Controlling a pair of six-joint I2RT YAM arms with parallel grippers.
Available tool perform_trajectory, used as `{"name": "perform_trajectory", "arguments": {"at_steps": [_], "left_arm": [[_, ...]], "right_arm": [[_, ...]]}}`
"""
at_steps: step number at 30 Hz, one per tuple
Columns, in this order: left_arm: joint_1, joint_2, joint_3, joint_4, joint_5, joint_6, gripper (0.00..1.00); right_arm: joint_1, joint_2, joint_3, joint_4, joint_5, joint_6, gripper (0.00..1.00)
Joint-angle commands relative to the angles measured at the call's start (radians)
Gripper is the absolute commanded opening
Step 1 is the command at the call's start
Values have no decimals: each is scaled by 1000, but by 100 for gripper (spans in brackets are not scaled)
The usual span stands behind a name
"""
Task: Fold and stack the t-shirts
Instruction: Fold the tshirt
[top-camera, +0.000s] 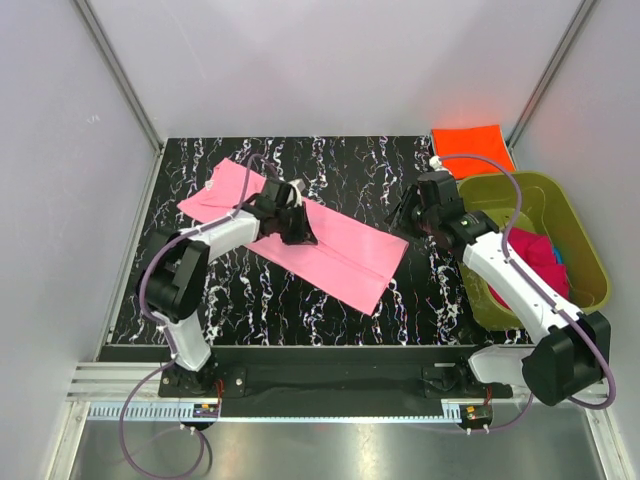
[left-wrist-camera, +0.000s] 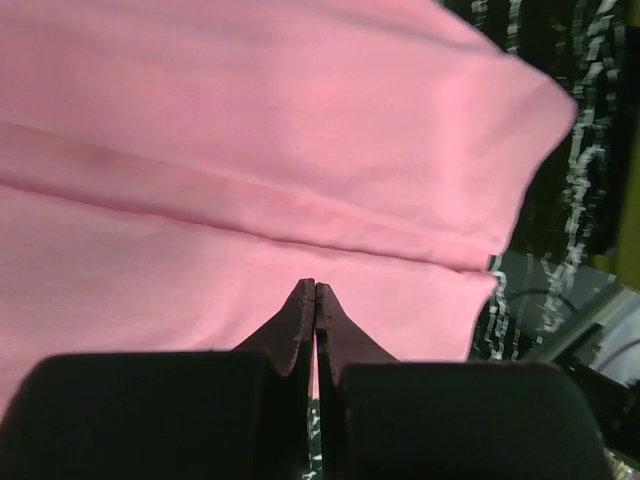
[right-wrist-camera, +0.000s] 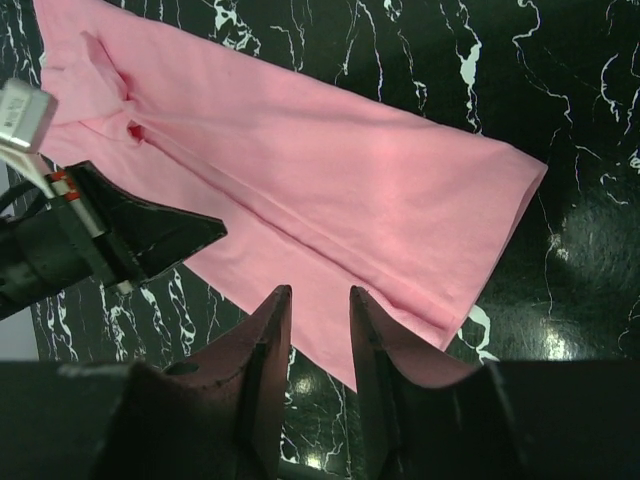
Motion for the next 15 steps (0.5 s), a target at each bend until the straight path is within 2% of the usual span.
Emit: {"name": "perform_trajectory", "arguments": {"at_steps": [1, 7, 11, 15], "left_arm": [[-49, 35, -27, -11, -157, -9, 0], [-72, -11, -157, -54, -284, -31, 0], [-72, -72, -202, -141, -373, -3, 0], [-5, -149, -278, -192, -459, 15, 0]], "right_arm": [[-6, -44, -12, -16, -9, -20, 37], [-5, -16, -1, -22, -11, -35, 38], [-8, 45, 17, -32, -57, -81, 40], [-9, 111, 28, -123, -45, -151, 41]]}}
